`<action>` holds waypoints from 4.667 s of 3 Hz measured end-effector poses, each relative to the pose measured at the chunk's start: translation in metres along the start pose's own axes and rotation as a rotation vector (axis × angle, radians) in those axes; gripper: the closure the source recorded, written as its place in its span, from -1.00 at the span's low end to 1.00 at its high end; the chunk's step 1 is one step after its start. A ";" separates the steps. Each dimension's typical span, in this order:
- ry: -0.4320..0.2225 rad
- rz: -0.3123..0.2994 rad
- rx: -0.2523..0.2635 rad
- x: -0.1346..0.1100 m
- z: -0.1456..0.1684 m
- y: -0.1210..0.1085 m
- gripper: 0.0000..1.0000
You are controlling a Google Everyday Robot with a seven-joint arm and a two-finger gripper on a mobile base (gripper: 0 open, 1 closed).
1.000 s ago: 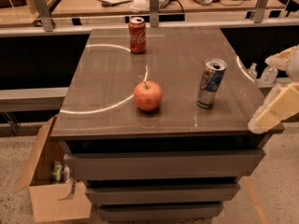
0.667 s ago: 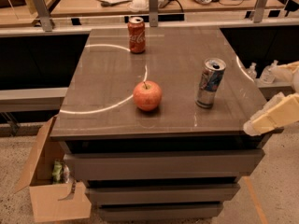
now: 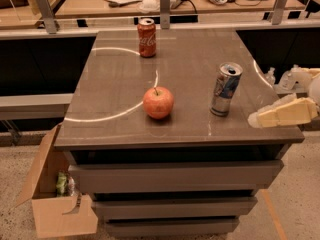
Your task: Knock redbull can over
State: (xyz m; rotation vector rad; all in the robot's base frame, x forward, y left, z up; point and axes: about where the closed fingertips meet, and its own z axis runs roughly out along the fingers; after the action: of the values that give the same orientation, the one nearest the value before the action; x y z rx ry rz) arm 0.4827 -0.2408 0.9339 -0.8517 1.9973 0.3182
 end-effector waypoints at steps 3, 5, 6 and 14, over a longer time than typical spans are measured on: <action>-0.150 -0.006 -0.015 -0.007 0.035 -0.004 -1.00; -0.249 0.031 -0.085 -0.014 0.080 -0.003 -1.00; -0.288 0.049 -0.123 -0.018 0.097 0.003 -1.00; -0.249 -0.768 0.042 -0.063 0.115 -0.009 1.00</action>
Offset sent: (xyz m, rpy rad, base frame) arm 0.0283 0.0112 -0.0222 0.1398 -0.1430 0.0136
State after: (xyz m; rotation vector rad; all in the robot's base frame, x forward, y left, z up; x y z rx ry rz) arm 0.5856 -0.1594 0.9241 -1.3952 1.3206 -0.0624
